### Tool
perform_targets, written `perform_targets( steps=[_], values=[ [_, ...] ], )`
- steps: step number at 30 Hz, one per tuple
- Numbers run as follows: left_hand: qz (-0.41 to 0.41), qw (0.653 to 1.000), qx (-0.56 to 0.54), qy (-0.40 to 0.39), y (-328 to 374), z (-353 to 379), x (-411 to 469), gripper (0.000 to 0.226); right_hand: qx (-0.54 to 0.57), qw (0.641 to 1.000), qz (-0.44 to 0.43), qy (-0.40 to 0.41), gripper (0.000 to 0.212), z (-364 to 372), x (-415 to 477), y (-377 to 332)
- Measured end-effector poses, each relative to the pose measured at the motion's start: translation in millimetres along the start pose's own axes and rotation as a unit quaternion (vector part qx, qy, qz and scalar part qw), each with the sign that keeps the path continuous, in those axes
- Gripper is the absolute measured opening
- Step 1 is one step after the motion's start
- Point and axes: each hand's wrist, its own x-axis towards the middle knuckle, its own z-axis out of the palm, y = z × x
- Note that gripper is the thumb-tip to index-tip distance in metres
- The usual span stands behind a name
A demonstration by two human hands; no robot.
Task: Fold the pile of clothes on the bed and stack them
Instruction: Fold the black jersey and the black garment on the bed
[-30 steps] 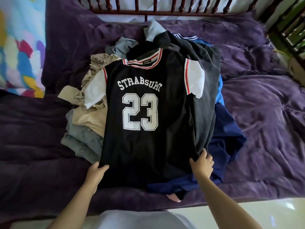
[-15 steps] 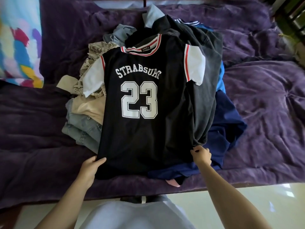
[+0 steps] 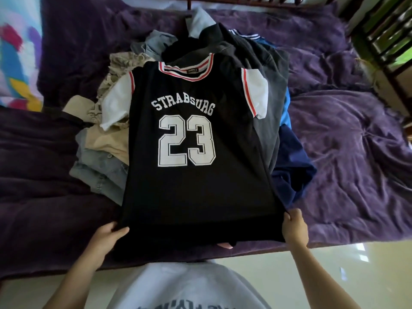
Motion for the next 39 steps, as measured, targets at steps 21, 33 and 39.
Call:
perform_targets(
  steps=[21,33,39],
  values=[
    [0.184,0.951,0.242,0.056,193.2,63.6,41.5,0.051,0.195,0.97,-0.069,-0.127,0.016,-12.7,98.1,-219.4],
    [0.207,0.959,0.183,0.054,245.2,88.2,89.2,0.038,0.5,0.818,0.161,-0.234,0.028,-6.3,186.9,-279.1],
    [0.213,0.965,0.148,0.05,252.6,96.6,98.8,0.031,0.647,0.755,0.086,-0.062,0.02,-45.8,194.7,-270.2]
  ],
)
